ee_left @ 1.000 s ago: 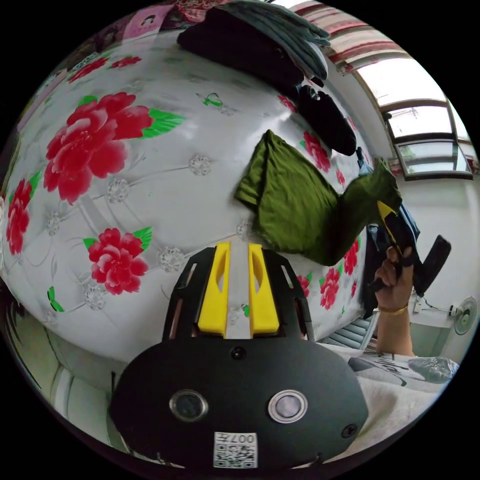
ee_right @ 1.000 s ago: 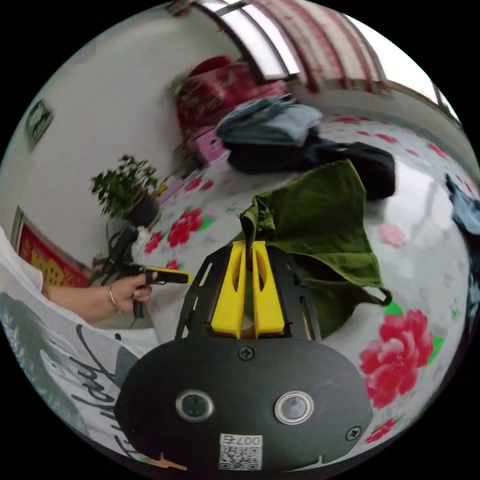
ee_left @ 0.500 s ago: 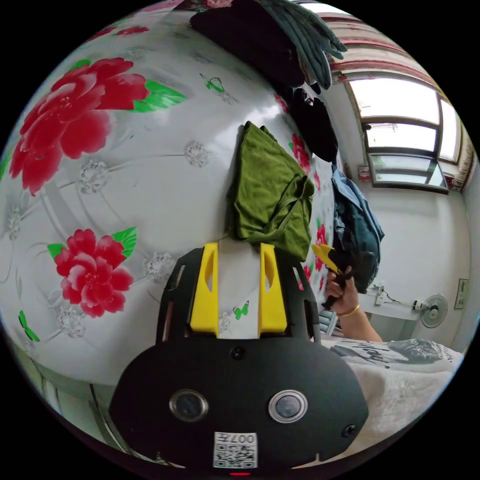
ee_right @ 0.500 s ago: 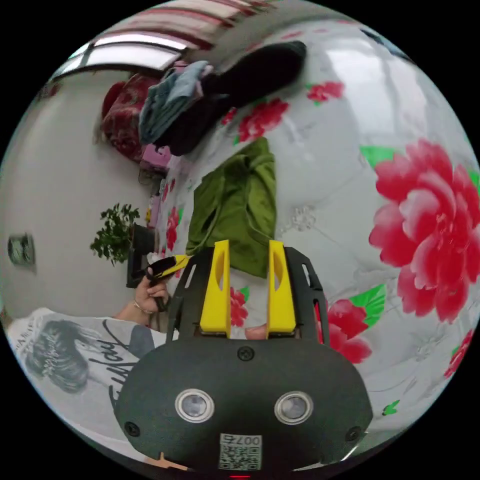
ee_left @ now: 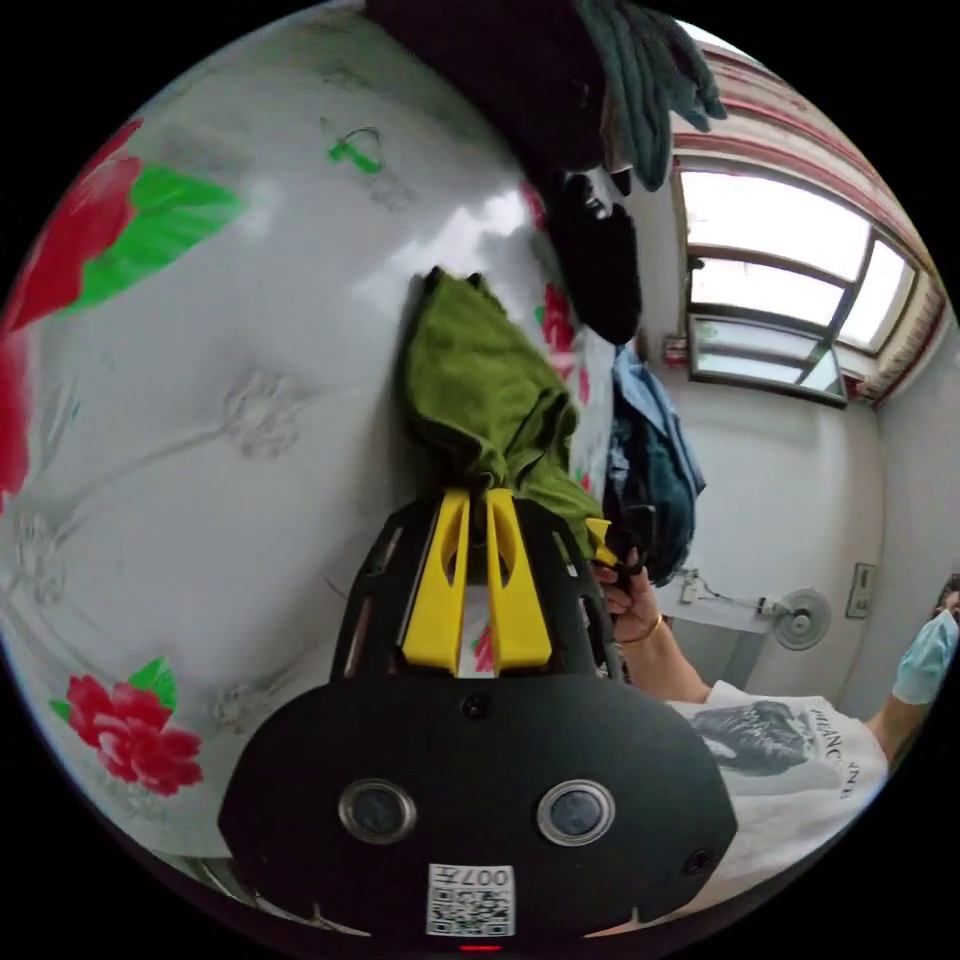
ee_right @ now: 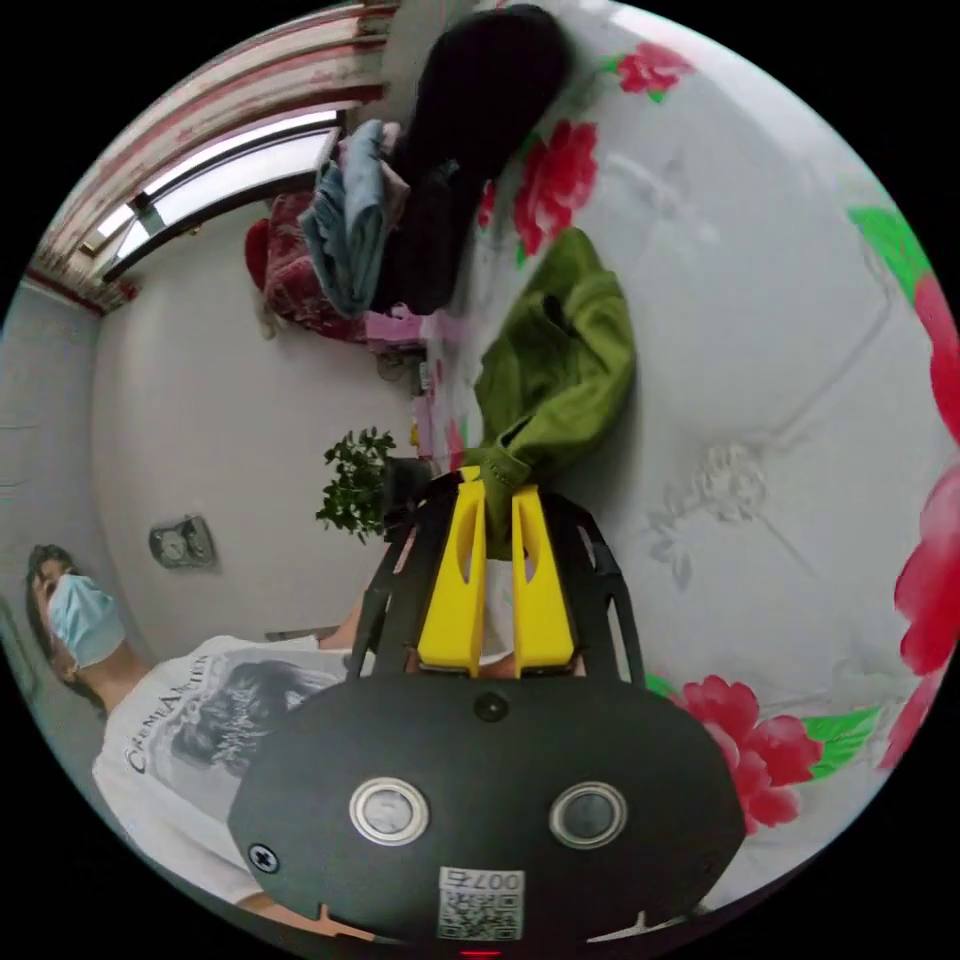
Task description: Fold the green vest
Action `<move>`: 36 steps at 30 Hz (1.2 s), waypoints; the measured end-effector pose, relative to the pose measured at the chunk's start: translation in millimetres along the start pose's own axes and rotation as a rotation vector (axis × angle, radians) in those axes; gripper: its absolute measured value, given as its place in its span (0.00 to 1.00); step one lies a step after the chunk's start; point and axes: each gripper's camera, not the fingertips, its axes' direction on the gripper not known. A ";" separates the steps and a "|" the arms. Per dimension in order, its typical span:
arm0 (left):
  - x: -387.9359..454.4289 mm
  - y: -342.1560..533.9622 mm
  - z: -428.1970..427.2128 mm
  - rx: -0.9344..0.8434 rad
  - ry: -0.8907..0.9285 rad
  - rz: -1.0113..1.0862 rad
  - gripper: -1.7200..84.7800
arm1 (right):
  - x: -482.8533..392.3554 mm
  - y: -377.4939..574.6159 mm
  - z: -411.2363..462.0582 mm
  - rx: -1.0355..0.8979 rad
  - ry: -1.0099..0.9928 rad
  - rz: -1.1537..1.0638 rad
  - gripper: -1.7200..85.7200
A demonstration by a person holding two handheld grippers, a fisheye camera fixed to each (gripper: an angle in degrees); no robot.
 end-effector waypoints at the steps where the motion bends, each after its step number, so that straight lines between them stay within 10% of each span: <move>1: 23.6 -18.5 1.8 0.013 0.035 0.048 0.02 | -19.0 -18.4 -15.5 0.011 -0.029 -0.023 0.04; 14: 320.3 -178.5 5.6 0.303 0.025 0.547 0.05 | -338.4 -211.3 -227.7 0.397 0.022 -0.550 0.04; 19: 281.7 -153.4 105.2 0.179 -0.458 0.435 0.11 | -307.1 -221.3 -225.9 0.425 0.249 -0.425 0.07; 28: 134.4 123.2 253.8 -0.318 -0.916 0.403 0.09 | -162.7 -13.7 -275.0 0.375 0.762 -0.190 0.08; 36: 148.6 247.7 308.0 -0.416 -1.009 0.431 0.09 | -315.8 231.0 -486.3 1.272 1.337 -0.099 0.10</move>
